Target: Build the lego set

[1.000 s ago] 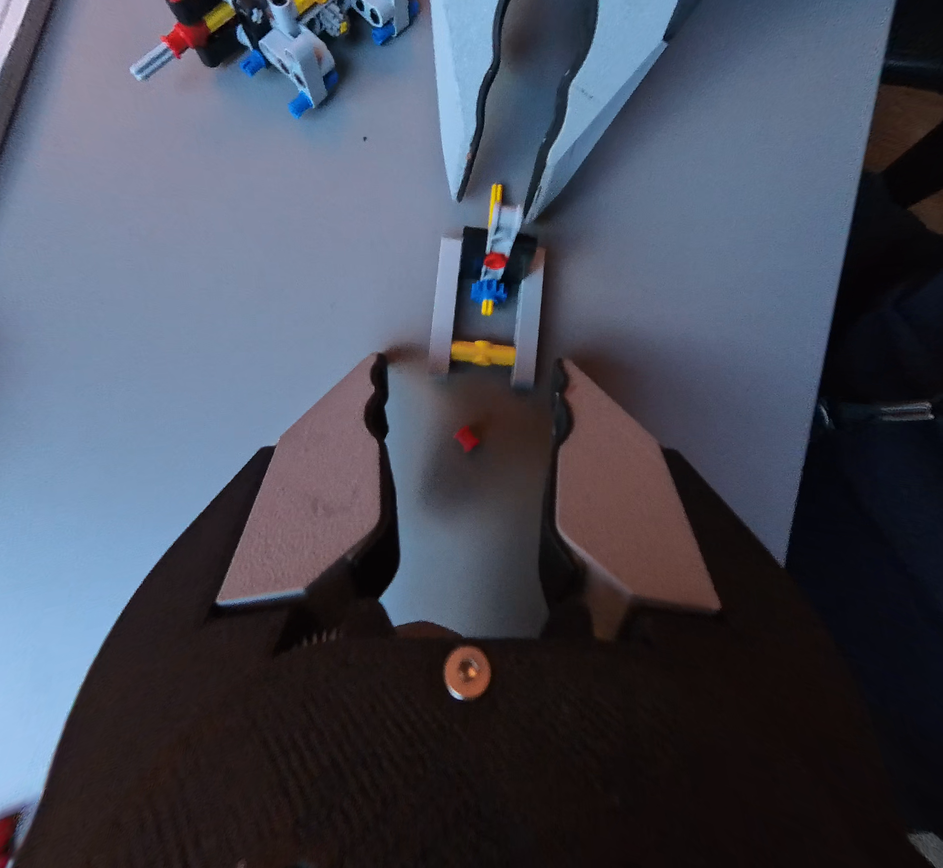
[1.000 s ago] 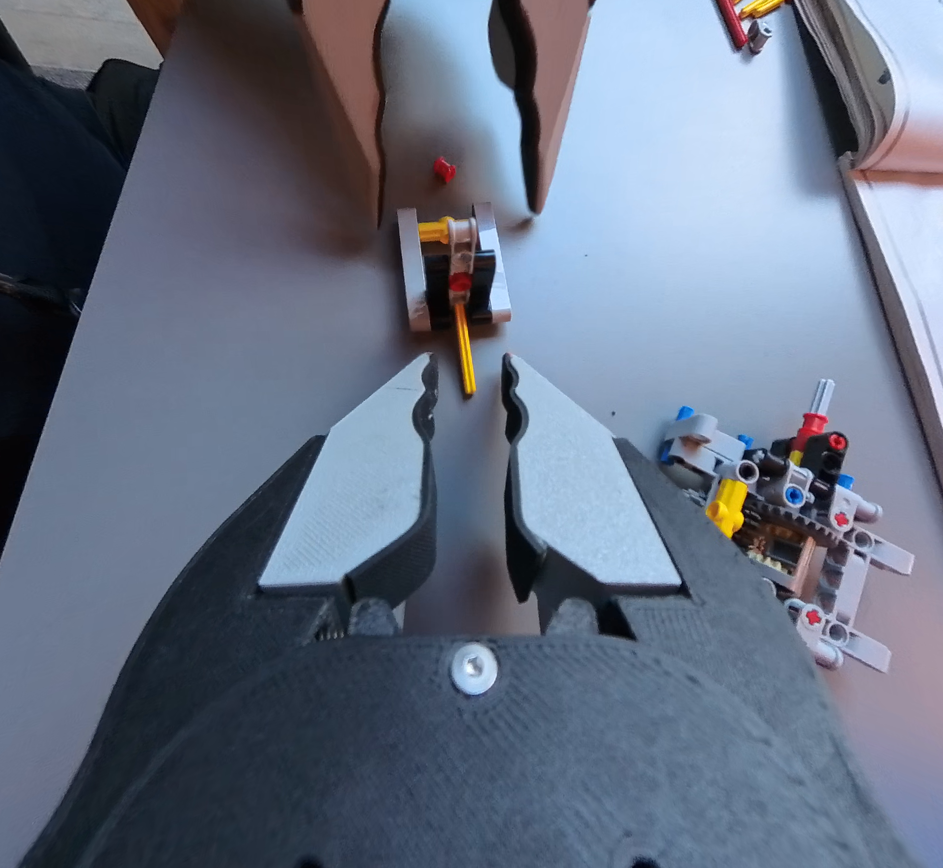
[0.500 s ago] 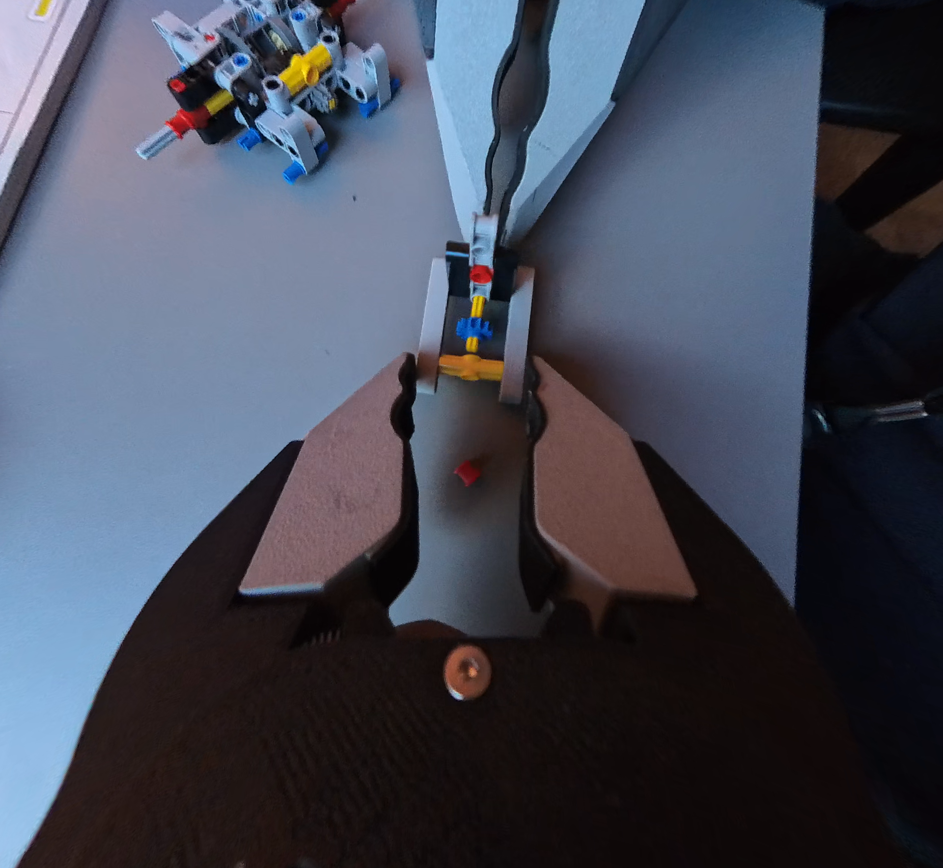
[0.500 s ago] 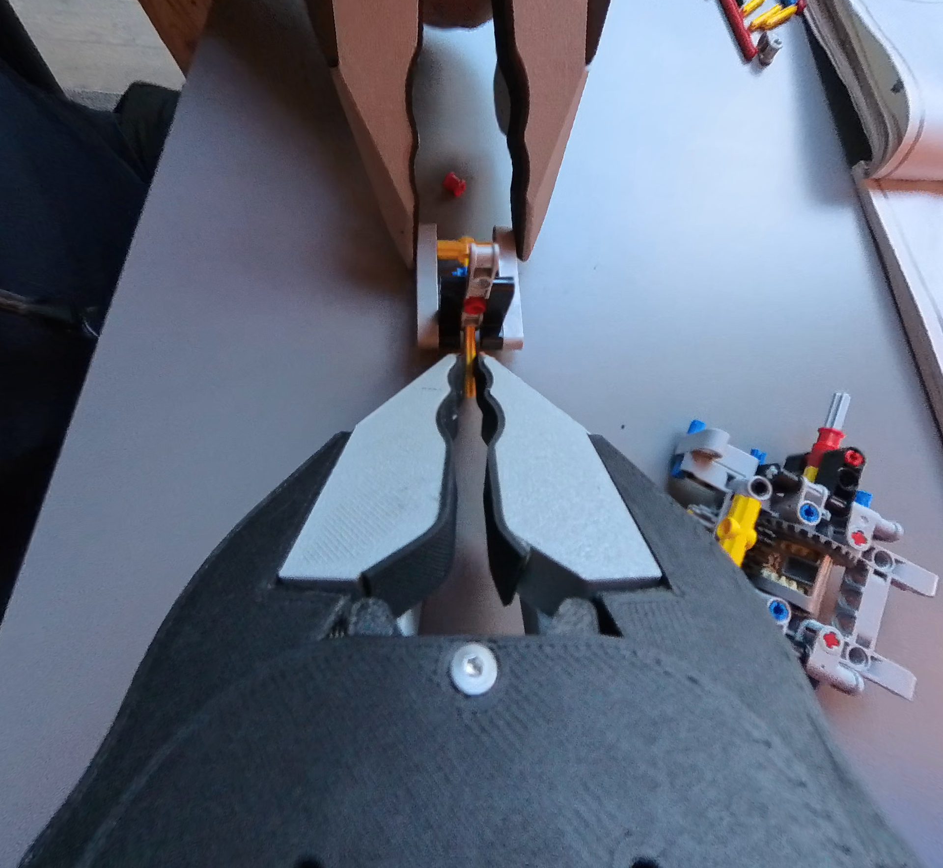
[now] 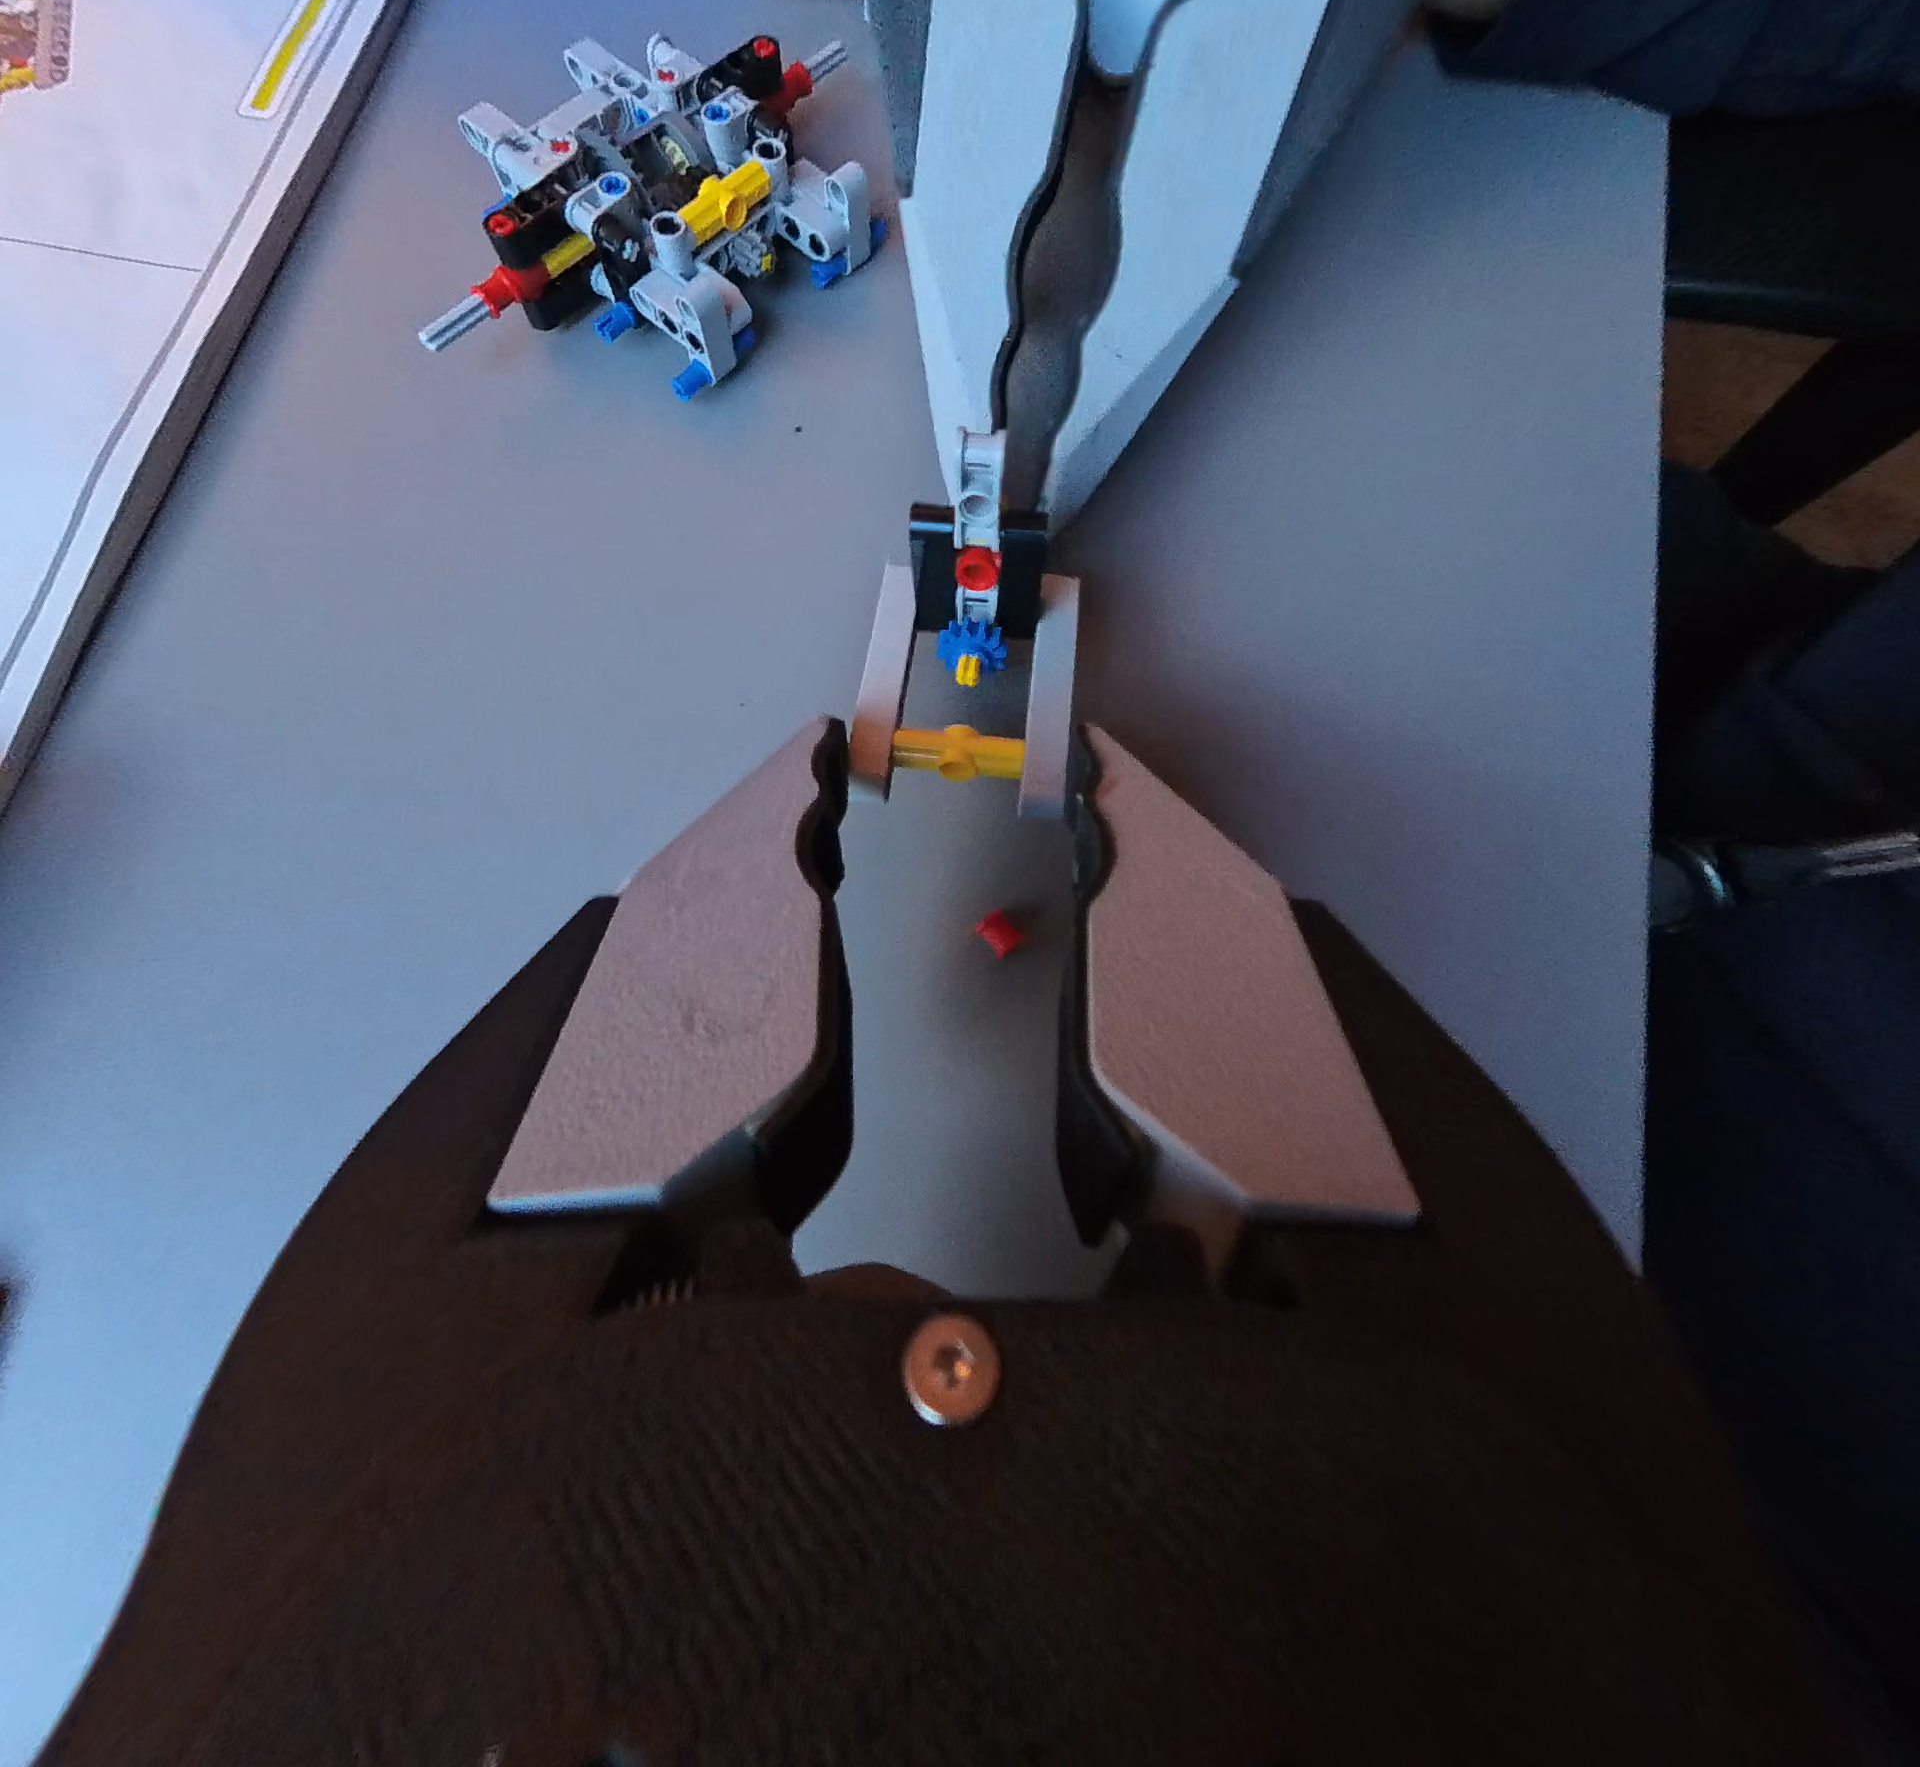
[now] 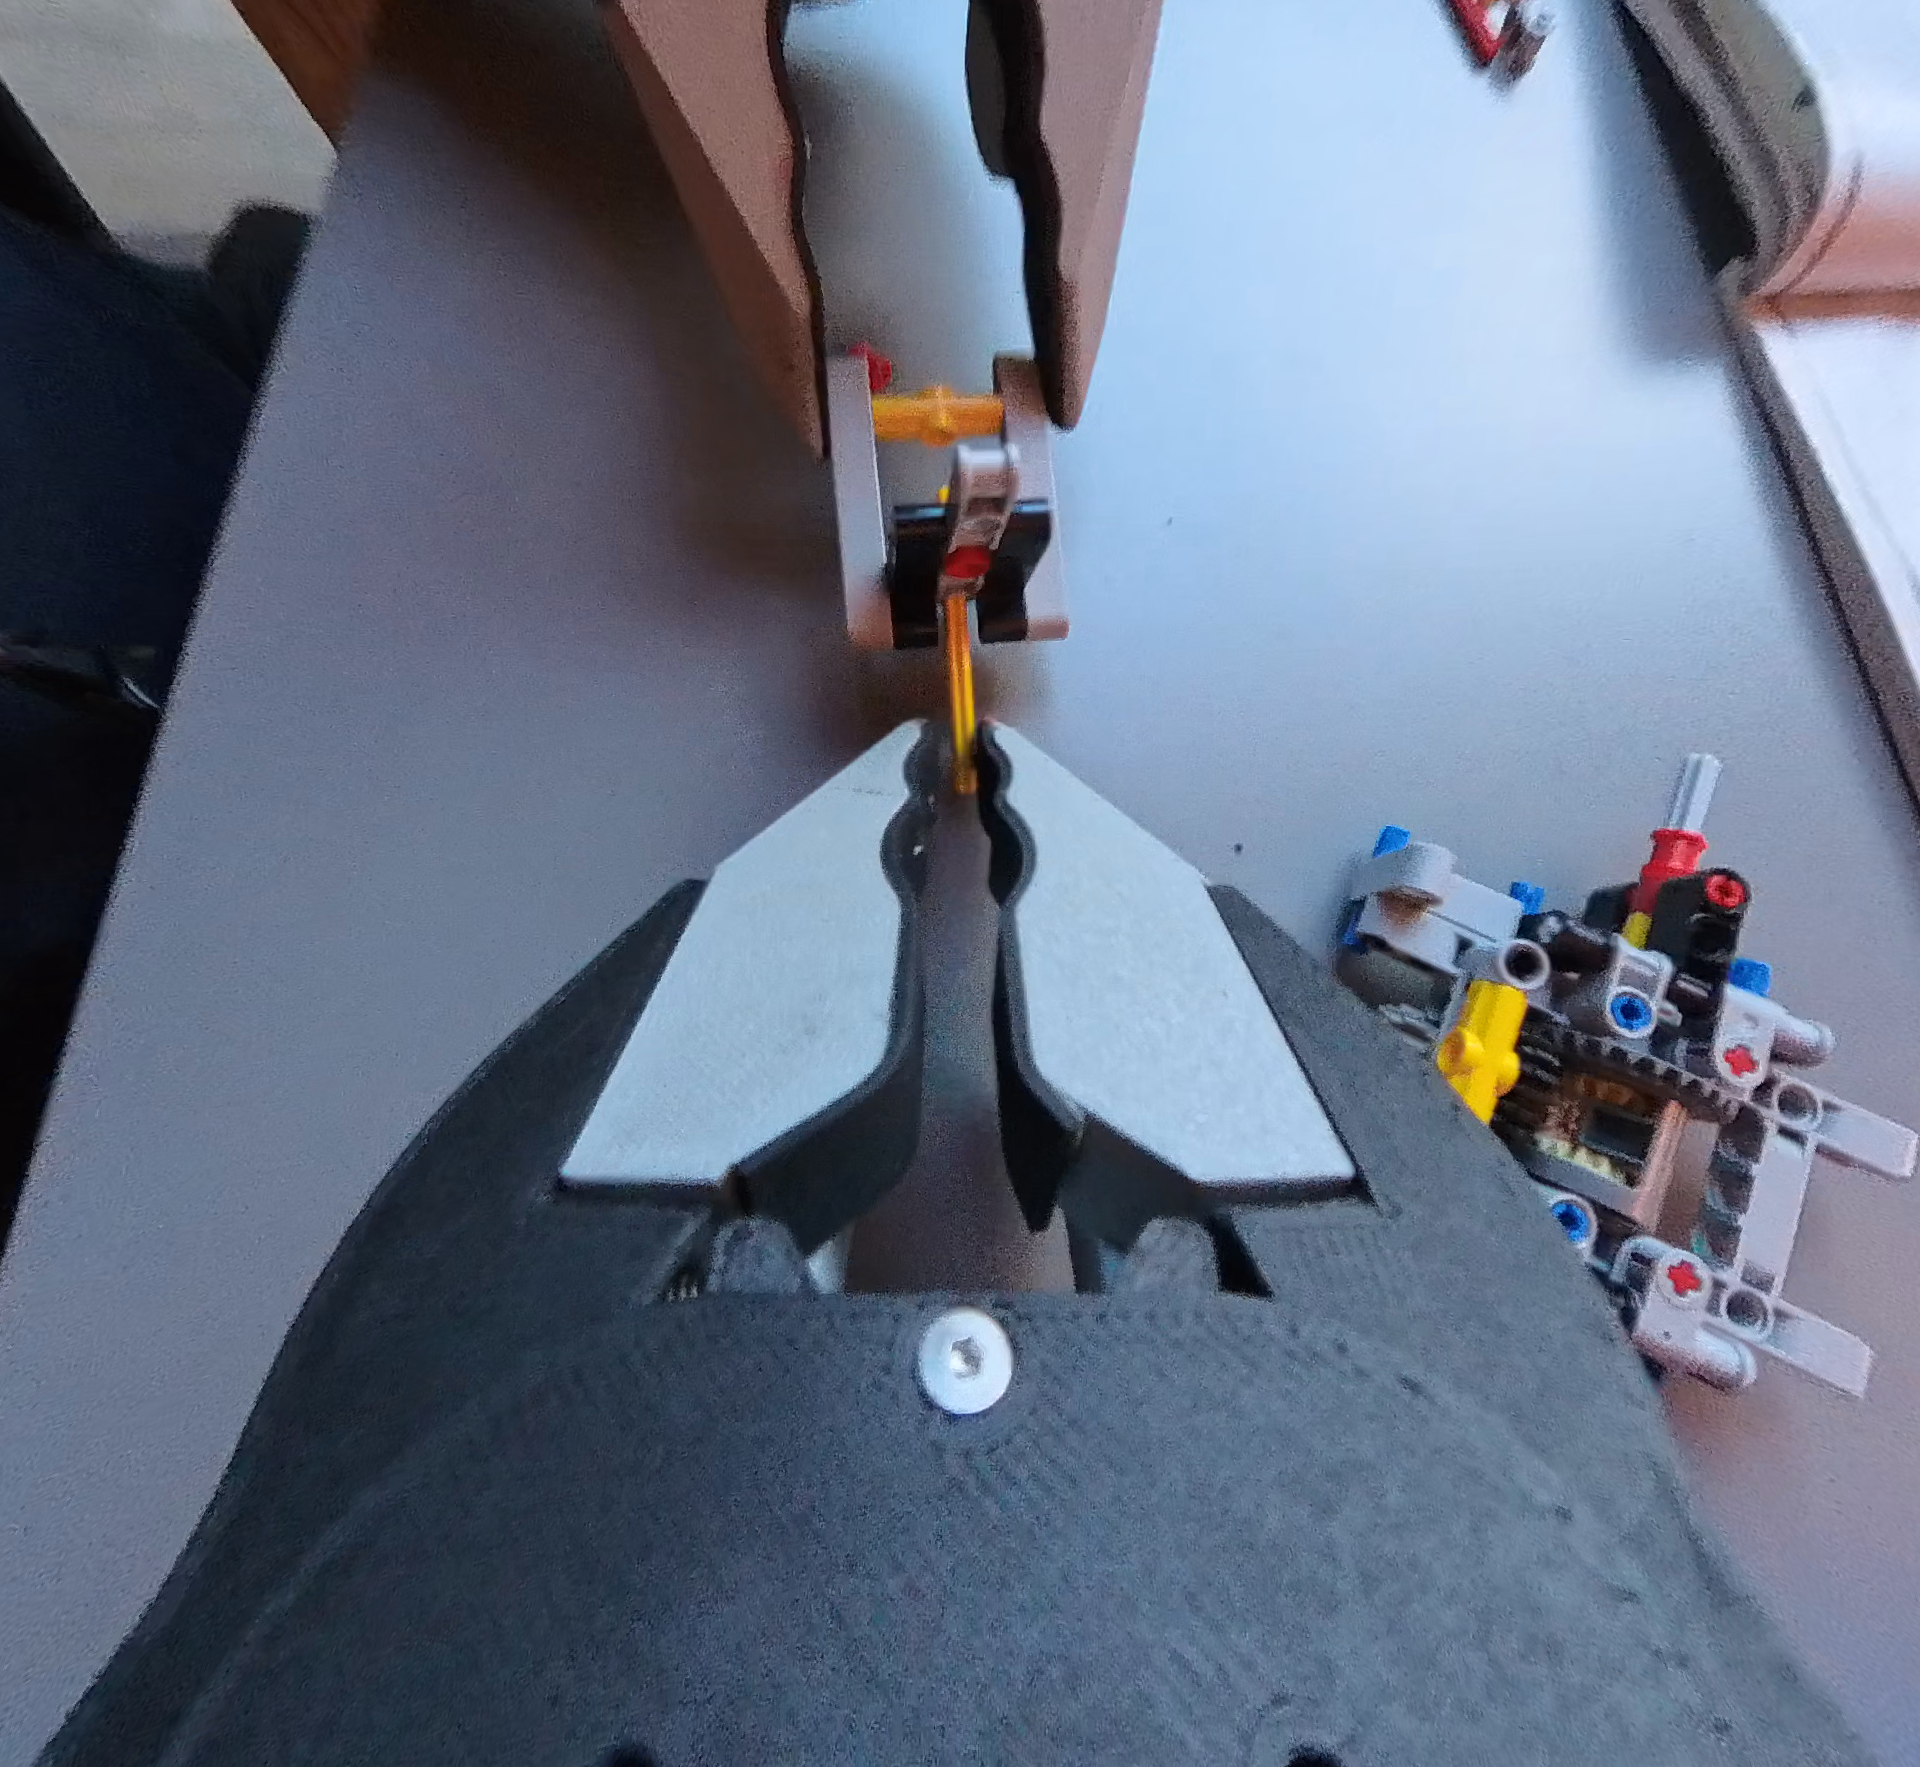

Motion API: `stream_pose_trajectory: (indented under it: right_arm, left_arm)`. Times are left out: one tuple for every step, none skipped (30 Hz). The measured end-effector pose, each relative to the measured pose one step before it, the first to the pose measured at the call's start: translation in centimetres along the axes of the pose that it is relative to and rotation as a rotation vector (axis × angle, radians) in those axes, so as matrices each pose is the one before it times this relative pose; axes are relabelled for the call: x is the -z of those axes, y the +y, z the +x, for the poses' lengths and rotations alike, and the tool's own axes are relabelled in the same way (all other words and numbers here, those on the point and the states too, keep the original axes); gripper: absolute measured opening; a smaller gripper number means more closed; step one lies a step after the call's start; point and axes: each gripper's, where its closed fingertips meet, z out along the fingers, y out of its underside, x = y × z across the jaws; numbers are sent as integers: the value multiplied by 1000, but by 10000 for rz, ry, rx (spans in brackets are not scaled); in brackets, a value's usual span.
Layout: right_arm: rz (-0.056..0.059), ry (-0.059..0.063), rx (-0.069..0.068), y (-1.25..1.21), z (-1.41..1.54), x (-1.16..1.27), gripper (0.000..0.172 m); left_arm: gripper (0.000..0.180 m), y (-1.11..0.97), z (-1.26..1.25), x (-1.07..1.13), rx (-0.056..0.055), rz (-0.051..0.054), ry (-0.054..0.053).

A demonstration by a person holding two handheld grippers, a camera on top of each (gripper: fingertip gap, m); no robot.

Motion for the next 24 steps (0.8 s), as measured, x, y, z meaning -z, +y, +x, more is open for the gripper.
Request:
stream_pose_trajectory:
  right_arm:
    - [-103,134,158,121,24,-106,6]
    - [84,118,126,-73,54,141,8]
    - [70,93,34,-10,134,143,8]
    - [62,29,-56,3,151,181,9]
    - [100,21,-71,-66,136,185,11]
    - [136,90,-13,-162,188,197,11]
    - [159,188,76,-262,245,217,12]
    - [157,248,172,-336,227,224,14]
    - [143,281,264,-379,196,219,14]
    - [129,399,344,-430,275,234,14]
    - [167,542,406,-517,428,287,14]
    - [235,494,392,-602,376,325,15]
    - [226,317,291,-544,211,295,15]
    - [133,187,185,-384,88,207,15]
    - [63,81,114,-229,-13,101,16]
    - [-2,-62,41,-27,-165,-24,16]
    - [-122,-108,-20,229,-170,-131,15]
    - [-165,-101,-15,306,-157,-169,15]
    - [-90,-70,5,186,-135,-153,16]
    - [-59,-38,11,100,-104,-106,16]
    - [-55,1,4,70,-31,-102,16]
    - [-31,30,-31,39,48,-83,15]
    - [-25,33,-96,50,92,-121,14]
    - [-69,30,-145,147,121,-162,13]
  left_arm:
    - [40,38,-92,11,-21,-21,-34]
    - [40,-156,-53,99,36,84,-5]
    - [40,-227,-74,175,41,121,-13]
    - [40,-225,-129,215,16,111,-57]
    - [40,-250,-115,252,-5,114,-53]
    - [40,-264,-91,269,12,114,-38]
    - [40,-194,-133,239,18,73,-53]
    - [40,-180,-178,220,26,81,-82]
    - [40,-242,-141,184,56,147,-49]
    - [40,-252,-9,155,116,167,57]
    - [40,-96,61,74,153,81,119]
    - [40,-2,-87,42,120,32,7]
    - [40,-64,-83,44,68,80,-21]
    - [39,-93,22,27,77,87,35]
    - [40,-146,4,44,72,103,17]
    - [40,-207,-8,64,45,120,3]
    - [40,-244,-4,86,26,125,-3]
    - [39,-193,-54,68,5,72,-38]
    - [39,-82,-48,18,-38,15,-46]
    - [39,-58,-7,-16,-31,17,-17]
    - [39,-66,-2,-46,6,39,-9]
    - [39,-61,9,-56,28,60,15]
    - [39,-45,10,-65,43,60,20]
    - [39,6,3,-74,36,25,30]
